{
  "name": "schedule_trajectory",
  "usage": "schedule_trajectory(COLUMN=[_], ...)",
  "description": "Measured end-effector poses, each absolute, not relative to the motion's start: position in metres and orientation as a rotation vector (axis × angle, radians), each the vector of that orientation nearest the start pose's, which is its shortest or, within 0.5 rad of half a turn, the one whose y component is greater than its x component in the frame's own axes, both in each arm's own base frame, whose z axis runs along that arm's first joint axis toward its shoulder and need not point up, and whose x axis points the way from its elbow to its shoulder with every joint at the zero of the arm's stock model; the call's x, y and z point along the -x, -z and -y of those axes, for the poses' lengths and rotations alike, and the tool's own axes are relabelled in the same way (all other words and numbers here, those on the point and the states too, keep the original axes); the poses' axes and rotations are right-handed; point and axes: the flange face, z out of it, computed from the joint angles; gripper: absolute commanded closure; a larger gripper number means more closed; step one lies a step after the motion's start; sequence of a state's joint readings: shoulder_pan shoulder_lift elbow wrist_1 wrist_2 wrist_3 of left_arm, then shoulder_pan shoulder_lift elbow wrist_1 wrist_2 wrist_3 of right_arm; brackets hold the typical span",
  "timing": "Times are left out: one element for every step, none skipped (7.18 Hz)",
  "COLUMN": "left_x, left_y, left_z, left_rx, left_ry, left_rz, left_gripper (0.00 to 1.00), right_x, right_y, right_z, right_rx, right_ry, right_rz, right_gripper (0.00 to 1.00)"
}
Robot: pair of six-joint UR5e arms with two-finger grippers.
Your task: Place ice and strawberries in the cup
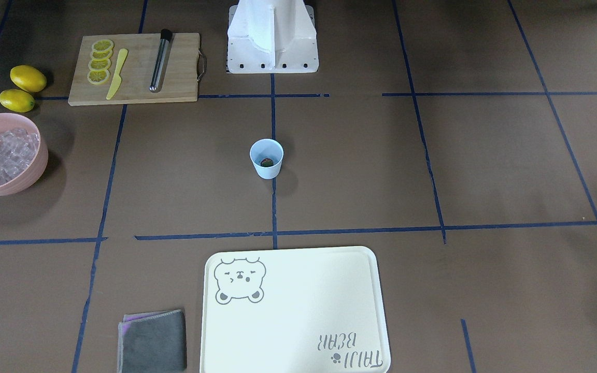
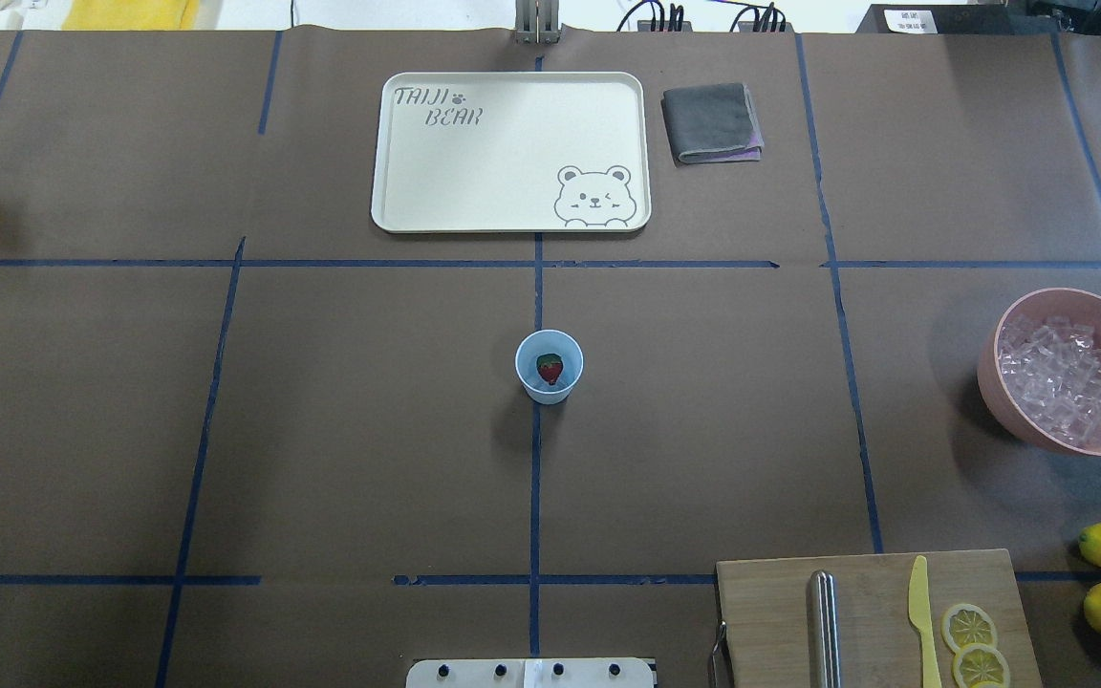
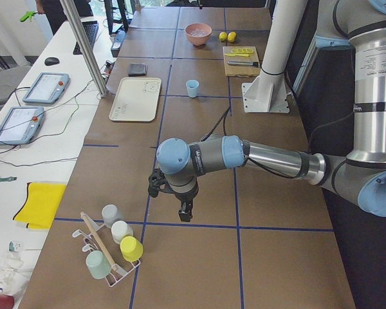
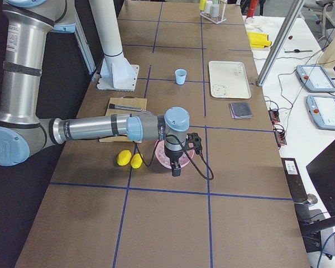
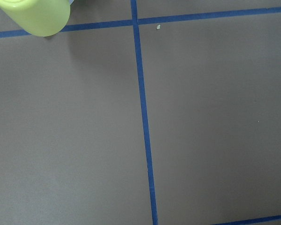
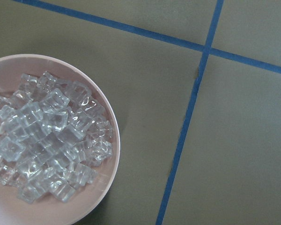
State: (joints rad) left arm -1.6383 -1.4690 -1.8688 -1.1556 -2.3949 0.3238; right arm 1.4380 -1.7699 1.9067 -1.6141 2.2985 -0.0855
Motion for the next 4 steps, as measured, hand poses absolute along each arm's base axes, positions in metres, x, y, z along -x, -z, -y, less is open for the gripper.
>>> schedule_trajectory(left_x=[0.0888,0.089,0.0886,0.0883], left_y=[-0.5909,-0.5876,-0.5879,-0.5901], left_z=[0.418,0.4171,0.4168,0.4168], left_rx=[0.035,0.03,0.032,0.036], left_ry=[-0.156,-0.16,-0.161,-0.161], left_rz=[-0.841,-0.837,-0.836,-0.836], left_gripper=[0.0,0.0,0.0,0.0], right_x=[-0.0121,-0.0122,-0.0124,-0.0128], right_y=[-0.5852,-0.5789,-0.576,-0.5765], right_z=[0.4152,0.4136,0.412,0.411], right_rx=[-0.082,-0.093,-0.098,-0.097], right_ry=[0.245,0.248,0.248,0.247], right_rz=[0.734,0.738,0.738,0.735], right_gripper=[0.0,0.0,0.0,0.0])
